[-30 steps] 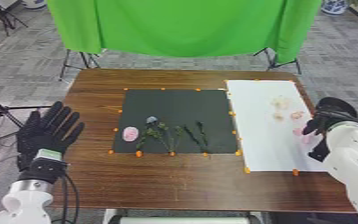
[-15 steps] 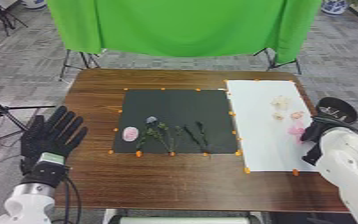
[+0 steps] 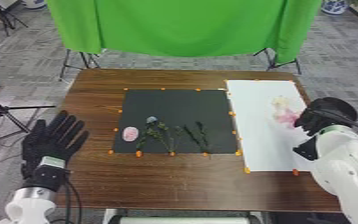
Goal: Arrange flowers
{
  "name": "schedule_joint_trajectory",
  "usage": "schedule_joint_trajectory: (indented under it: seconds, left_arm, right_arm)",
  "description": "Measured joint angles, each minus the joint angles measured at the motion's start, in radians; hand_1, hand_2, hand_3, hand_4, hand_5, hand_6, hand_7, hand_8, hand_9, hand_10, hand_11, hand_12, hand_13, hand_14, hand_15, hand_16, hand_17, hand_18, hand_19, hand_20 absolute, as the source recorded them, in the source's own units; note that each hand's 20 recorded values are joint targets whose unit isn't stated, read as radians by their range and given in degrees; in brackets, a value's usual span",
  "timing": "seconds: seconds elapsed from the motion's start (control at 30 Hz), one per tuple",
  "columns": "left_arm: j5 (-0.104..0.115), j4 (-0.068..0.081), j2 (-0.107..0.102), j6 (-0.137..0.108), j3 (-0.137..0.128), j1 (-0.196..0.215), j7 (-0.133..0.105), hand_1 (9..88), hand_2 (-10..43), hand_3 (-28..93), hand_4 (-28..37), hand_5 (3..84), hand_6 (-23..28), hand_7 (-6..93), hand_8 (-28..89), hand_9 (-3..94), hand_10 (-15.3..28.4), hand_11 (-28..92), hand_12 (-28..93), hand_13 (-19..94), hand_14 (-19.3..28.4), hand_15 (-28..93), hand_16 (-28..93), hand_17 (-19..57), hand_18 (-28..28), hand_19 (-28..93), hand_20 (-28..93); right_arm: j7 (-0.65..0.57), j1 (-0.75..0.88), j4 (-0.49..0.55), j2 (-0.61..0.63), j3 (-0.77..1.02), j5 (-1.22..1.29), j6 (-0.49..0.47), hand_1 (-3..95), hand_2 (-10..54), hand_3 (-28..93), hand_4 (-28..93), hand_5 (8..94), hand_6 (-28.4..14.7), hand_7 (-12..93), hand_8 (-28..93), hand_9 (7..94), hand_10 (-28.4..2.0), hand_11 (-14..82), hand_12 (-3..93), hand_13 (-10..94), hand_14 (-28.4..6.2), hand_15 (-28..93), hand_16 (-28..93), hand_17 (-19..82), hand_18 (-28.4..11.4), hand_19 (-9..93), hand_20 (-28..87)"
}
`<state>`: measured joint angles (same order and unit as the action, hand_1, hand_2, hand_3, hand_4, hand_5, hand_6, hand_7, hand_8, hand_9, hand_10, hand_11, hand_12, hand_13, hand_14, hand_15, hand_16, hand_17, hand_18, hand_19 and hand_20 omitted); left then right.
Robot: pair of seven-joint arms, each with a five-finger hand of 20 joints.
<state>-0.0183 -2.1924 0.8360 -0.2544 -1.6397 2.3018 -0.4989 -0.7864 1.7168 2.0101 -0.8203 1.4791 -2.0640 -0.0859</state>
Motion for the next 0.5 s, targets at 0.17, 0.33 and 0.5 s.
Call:
schedule_joint_trajectory:
  seconds: [0.17, 0.33, 0.5]
  left_arm:
    - [0.0, -0.006, 0.002, 0.0, -0.014, 0.031, 0.003, 28.6, 11.6, 72, -28.3, 41.8, 9.3, 14.7, -9, 35.2, 15.7, 19, 11, 24, 16.3, 36, -7, -7.6, 15.6, 40, 8]
    - [-0.002, -0.006, 0.002, 0.0, -0.014, 0.035, 0.009, 28.5, 11.6, 73, -28.3, 41.6, 9.4, 14.7, -9, 35.2, 15.7, 19, 11, 24, 16.4, 36, -7, -7.7, 15.6, 39, 8]
    - [-0.003, -0.005, 0.001, -0.001, -0.005, 0.024, 0.018, 28.4, 11.6, 72, -28.3, 41.6, 9.4, 14.7, -9, 35.1, 15.7, 19, 11, 24, 16.3, 36, -7, -7.6, 15.6, 39, 8]
  right_arm:
    - [0.154, -0.17, -0.02, -0.023, -0.24, -0.013, -0.006, 57.3, -1.3, 66, -28, 75.8, 0.5, 18, 0, 81.7, -10.4, 10.9, 22.1, 73, -9.2, 36, 26, 35, -21.3, 82, 31]
    - [0.291, -0.37, -0.096, -0.141, -0.42, 0.01, -0.103, 57.0, -1.1, 66, -28, 75.5, 0.5, 18, 0, 81.4, -10.4, 11.0, 21.9, 73, -9.3, 36, 26, 34, -21.3, 81, 32]
    - [0.304, -0.505, -0.133, -0.253, -0.553, 0.006, -0.174, 57.0, -1.2, 66, -28, 75.0, 0.5, 18, 0, 80.9, -10.5, 11.1, 21.9, 72, -9.1, 36, 27, 34, -21.3, 81, 32]
